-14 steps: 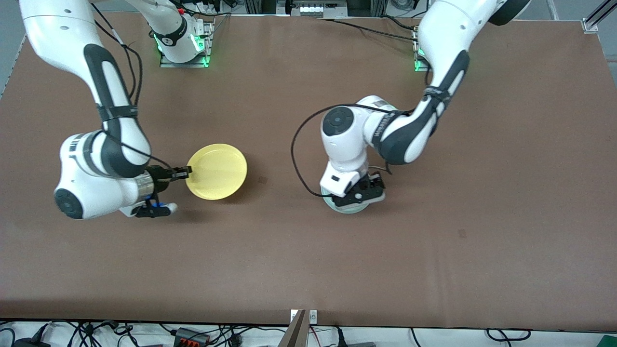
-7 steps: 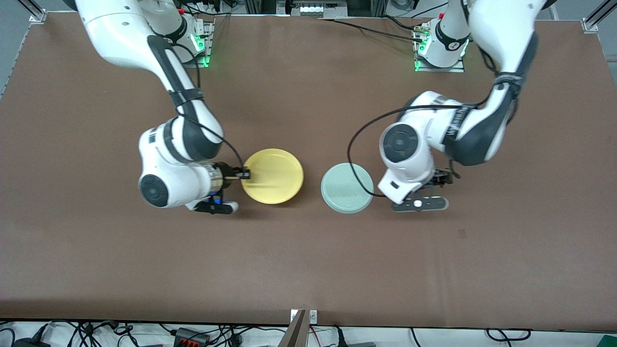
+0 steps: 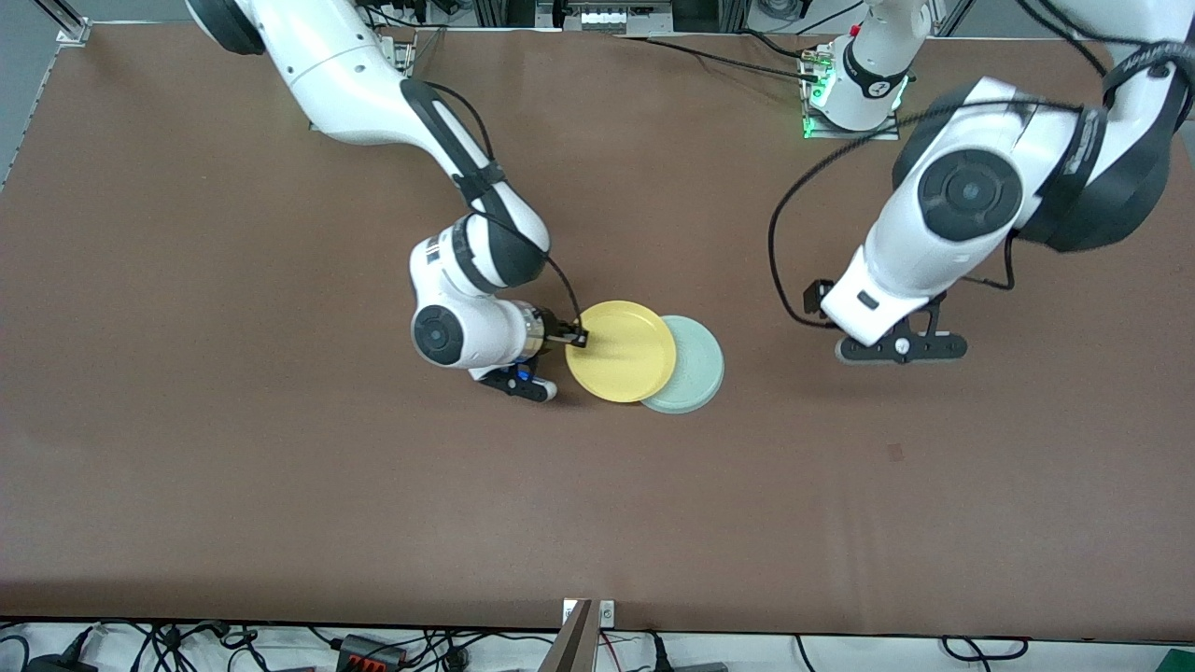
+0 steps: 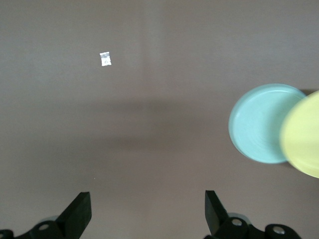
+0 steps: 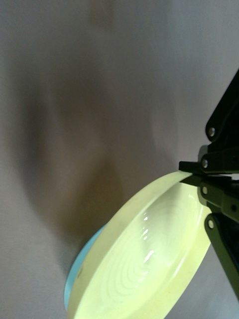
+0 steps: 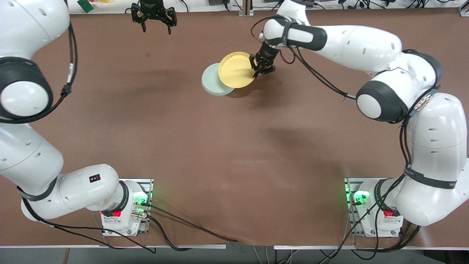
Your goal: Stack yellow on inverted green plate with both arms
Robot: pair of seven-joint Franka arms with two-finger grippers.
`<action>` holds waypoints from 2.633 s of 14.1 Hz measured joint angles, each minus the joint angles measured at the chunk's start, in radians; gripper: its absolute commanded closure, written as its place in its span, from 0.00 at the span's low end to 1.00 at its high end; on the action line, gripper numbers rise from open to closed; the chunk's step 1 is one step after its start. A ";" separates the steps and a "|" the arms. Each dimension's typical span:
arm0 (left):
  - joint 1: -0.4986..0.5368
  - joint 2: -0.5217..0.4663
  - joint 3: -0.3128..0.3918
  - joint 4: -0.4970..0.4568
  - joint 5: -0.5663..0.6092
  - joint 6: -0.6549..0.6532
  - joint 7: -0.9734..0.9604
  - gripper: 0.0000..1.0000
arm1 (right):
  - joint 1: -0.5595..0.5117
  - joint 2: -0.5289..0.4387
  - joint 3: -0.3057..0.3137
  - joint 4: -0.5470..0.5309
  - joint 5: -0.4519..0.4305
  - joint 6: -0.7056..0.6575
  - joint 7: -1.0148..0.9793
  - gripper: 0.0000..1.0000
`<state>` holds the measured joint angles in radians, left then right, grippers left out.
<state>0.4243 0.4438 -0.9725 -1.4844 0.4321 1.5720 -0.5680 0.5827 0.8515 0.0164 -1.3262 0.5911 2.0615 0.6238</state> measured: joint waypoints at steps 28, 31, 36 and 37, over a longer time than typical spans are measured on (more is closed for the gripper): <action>-0.021 -0.082 0.127 0.069 -0.076 0.007 0.151 0.00 | 0.060 0.000 -0.104 0.175 -0.251 -0.097 0.140 0.00; -0.132 -0.138 0.310 0.068 -0.177 0.007 0.240 0.00 | -0.002 -0.070 -0.120 0.177 -0.364 -0.184 0.090 0.00; -0.364 -0.242 0.714 0.032 -0.362 0.006 0.446 0.00 | -0.138 -0.179 -0.126 0.178 -0.385 -0.296 -0.043 0.00; -0.397 -0.268 0.770 0.010 -0.380 0.014 0.505 0.00 | -0.168 -0.197 -0.129 0.178 -0.387 -0.312 -0.080 0.00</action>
<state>0.0276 0.1755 -0.2029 -1.4740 0.0523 1.5861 -0.0635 0.4148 0.6544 -0.1122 -1.1484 0.2038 1.7491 0.5442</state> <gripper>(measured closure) 0.000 0.000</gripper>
